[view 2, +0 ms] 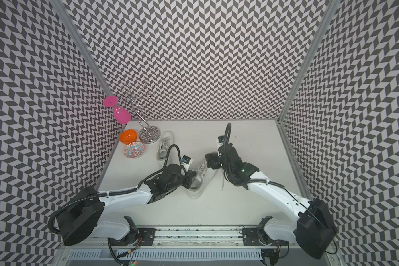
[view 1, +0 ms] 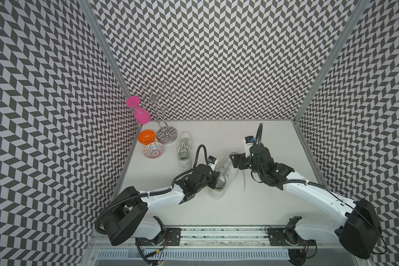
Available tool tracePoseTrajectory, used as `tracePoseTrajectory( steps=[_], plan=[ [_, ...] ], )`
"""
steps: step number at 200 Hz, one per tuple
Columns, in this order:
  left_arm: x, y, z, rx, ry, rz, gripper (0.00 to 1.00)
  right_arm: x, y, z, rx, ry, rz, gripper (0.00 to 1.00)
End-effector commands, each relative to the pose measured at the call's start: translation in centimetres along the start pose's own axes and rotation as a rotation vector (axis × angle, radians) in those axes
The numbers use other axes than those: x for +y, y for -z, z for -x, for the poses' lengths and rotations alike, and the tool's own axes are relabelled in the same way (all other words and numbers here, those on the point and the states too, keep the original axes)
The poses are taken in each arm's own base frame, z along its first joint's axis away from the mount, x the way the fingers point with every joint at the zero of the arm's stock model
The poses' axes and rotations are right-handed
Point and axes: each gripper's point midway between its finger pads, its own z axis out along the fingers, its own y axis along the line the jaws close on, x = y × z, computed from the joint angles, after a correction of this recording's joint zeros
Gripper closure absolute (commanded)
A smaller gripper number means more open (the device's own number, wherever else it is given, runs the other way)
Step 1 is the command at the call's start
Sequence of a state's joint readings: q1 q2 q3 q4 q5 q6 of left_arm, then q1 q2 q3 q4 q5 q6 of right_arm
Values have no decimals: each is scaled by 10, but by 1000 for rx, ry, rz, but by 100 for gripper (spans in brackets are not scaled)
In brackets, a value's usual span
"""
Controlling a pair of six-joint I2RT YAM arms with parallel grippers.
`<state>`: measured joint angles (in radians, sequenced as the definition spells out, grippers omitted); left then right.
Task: Remove the insole from the shoe
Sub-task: Adjust the shoe at the center of the board.
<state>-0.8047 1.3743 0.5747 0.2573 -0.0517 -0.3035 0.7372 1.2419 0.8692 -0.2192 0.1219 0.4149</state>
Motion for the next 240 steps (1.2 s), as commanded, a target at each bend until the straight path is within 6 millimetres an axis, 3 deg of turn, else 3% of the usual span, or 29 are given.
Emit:
tracePoseTrajectory(
  steps=[1, 14, 35, 96, 148, 181, 209, 240],
  plan=[
    [6, 11, 59, -172, 102, 14, 100, 29, 1, -32, 52, -11, 65, 17],
    [10, 12, 60, -176, 117, 23, 100, 41, -4, -50, 92, 1, 80, 18],
    [11, 12, 61, -179, 121, 26, 100, 48, -13, -63, 116, 17, 80, 24],
    [4, 13, 61, -177, 145, -13, 100, 38, -43, -69, 123, 49, -25, 46],
    [-5, 11, 60, -162, 166, -66, 100, 32, -64, -70, 126, 51, -100, 57],
    [3, 11, 57, -156, 171, -20, 100, 4, -61, -68, 108, 71, -261, 84],
    [21, 15, 52, -153, 187, 28, 100, -22, -44, -66, 70, 23, -299, 92],
    [43, 18, 43, -156, 249, 49, 100, -46, -35, -69, 58, -106, -210, 98]
  ],
)
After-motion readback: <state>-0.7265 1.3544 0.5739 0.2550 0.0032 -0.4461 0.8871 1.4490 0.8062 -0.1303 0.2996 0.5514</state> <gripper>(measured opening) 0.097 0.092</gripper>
